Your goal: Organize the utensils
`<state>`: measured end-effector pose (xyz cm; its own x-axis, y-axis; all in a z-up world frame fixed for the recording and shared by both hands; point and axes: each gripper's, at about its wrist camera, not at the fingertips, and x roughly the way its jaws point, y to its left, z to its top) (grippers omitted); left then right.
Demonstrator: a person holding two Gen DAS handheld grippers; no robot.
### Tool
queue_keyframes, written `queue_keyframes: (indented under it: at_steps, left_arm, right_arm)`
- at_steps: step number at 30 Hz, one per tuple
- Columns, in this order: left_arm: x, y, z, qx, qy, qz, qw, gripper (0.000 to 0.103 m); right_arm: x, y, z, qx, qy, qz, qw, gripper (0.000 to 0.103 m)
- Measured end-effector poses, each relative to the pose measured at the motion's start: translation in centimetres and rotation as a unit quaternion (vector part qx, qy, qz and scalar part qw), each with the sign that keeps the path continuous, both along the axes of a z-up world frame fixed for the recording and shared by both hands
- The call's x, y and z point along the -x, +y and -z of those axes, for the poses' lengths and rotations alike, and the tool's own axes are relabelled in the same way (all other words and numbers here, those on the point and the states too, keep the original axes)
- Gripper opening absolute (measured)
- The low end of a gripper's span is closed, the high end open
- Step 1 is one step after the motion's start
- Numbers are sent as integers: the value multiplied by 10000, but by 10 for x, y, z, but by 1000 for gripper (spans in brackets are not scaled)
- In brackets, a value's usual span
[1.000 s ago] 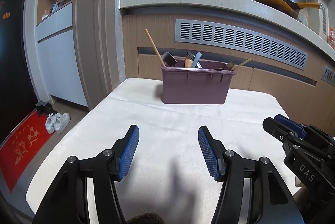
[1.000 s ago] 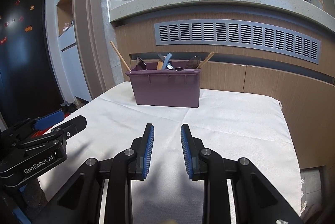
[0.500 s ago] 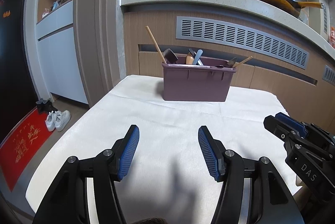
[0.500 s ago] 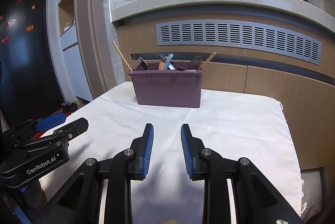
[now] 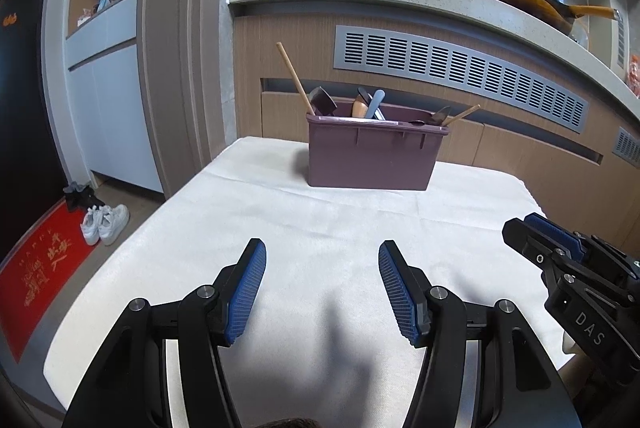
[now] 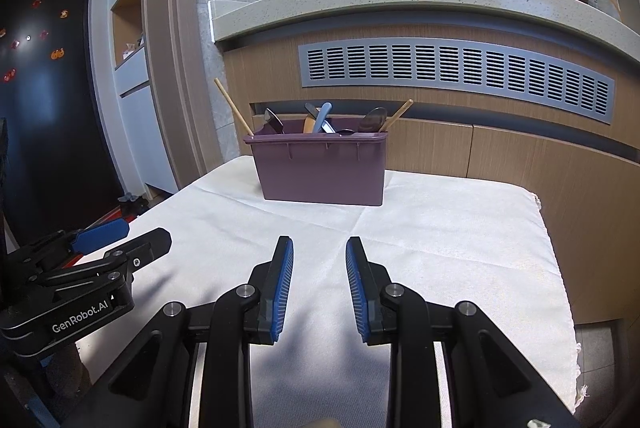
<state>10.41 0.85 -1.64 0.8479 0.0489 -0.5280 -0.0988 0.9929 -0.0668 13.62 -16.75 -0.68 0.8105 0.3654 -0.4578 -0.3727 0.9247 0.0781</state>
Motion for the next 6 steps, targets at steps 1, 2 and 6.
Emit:
queue_keyframes:
  at_steps: [1,2,6]
  left_arm:
    - [-1,1,1,15,33,1,10000,59]
    - [-1,1,2,7,47,-11,10000,59]
    - [1,2,3,-67,28,-52,10000,59]
  right_arm:
    - [0,0,0,-1,2,2,10000,26]
    - [0,0,0,-3,3,2,10000,26]
    - [-1,-1,0,-5,3,0,10000,28]
